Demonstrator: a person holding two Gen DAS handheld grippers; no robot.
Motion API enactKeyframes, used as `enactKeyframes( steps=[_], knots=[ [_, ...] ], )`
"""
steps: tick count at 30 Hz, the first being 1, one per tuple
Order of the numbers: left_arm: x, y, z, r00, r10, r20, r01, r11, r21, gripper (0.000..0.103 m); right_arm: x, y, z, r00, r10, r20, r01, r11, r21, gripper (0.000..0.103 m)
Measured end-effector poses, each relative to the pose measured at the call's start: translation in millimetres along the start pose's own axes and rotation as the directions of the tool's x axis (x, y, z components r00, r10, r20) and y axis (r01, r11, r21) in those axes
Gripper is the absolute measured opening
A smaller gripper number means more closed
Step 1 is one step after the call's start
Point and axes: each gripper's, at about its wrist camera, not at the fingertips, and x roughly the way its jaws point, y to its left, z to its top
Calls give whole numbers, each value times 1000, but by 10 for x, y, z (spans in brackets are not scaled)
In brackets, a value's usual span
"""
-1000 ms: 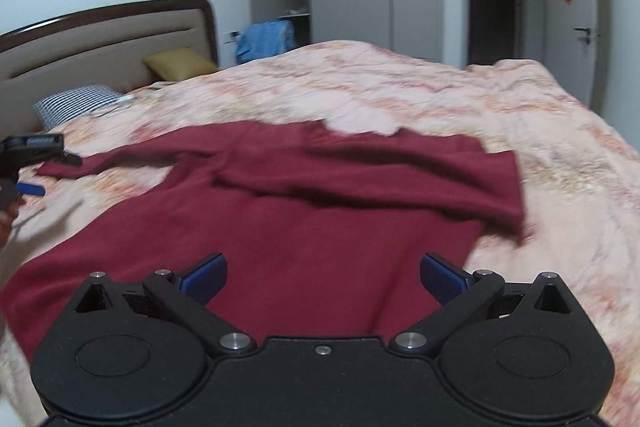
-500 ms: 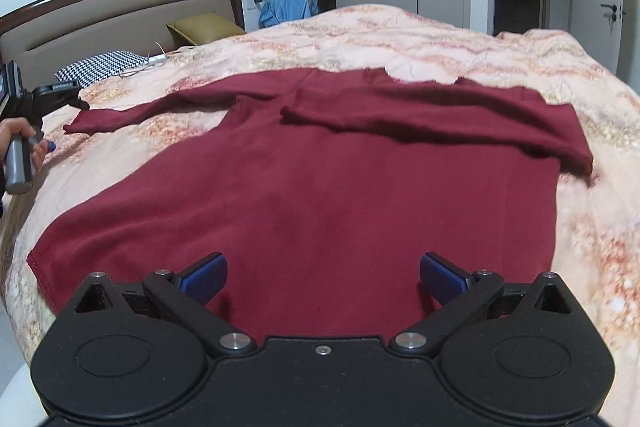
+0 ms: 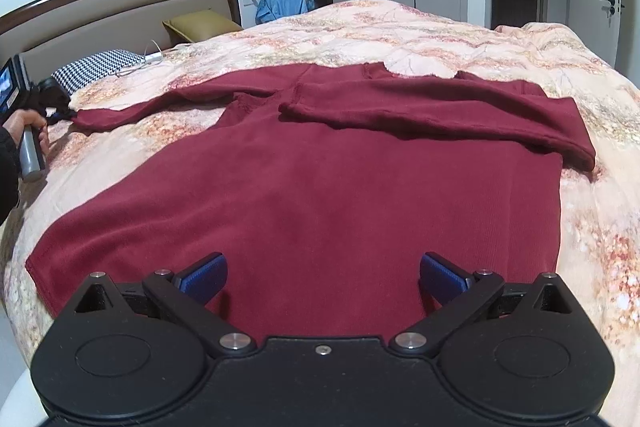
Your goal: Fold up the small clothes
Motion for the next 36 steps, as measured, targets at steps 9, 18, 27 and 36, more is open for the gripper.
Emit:
enactKeyframes(
  steps=[9,18,27,36],
  knots=[
    [-757,-1298,347,924,-335,184,262,906,332,6,-100,-54,59,999,10,43,-10,1000,14,102],
    [-1553,-2665,-149,736,-671,92,548,670,502,6,-261,-304,65,996,-40,76,35,998,60,102],
    [-1587,-3631,-1553,658,-726,-200,688,471,552,6,-425,-666,-32,990,-128,62,121,987,109,102],
    [-1349,-3499,-2339,618,-666,-418,765,387,515,6,-484,-890,-169,984,-173,33,166,974,154,102]
  ],
)
